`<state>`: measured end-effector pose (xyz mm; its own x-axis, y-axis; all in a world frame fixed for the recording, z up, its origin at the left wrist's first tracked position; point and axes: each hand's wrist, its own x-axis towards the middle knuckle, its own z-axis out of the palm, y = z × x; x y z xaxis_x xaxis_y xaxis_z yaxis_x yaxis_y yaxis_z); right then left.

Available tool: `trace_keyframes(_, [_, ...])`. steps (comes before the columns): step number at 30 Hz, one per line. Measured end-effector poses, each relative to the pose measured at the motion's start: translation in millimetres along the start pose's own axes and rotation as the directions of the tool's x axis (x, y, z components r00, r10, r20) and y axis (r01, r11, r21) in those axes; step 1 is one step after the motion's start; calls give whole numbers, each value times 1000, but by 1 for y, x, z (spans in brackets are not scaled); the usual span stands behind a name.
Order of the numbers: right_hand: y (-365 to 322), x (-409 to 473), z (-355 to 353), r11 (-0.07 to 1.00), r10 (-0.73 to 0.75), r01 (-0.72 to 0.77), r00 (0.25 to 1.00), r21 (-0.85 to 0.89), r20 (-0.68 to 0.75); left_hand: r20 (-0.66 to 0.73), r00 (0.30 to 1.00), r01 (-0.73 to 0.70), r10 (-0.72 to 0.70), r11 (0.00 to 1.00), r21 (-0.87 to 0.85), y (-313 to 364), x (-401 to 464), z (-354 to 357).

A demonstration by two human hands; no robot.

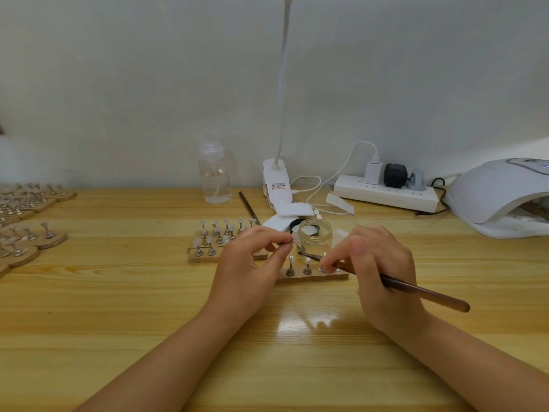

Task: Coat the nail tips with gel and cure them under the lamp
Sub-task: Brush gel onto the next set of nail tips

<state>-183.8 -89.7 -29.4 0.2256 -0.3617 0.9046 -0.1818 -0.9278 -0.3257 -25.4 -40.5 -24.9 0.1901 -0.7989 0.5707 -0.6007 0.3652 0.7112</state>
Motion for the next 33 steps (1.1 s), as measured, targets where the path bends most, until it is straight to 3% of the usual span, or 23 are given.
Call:
trace_keyframes(6, [0, 1, 3, 998, 17, -16, 999, -60, 31, -2, 1000, -5, 5, 1000, 11, -1, 0, 0])
trace_keyframes(13, [-3, 1, 1, 999, 26, -25, 999, 43, -23, 1, 1000, -2, 2, 1000, 14, -1, 1, 0])
trace_keyframes(19, [0, 1, 3, 999, 46, -45, 999, -21, 18, 2, 1000, -3, 3, 1000, 9, -2, 1, 0])
trace_keyframes(25, [-3, 1, 0, 997, 52, -51, 998, 66, -17, 2, 1000, 7, -7, 1000, 10, -2, 1, 0])
trace_keyframes(33, [-1, 1, 3, 998, 62, -62, 998, 1, 28, 3, 1000, 6, -6, 1000, 10, -1, 1, 0])
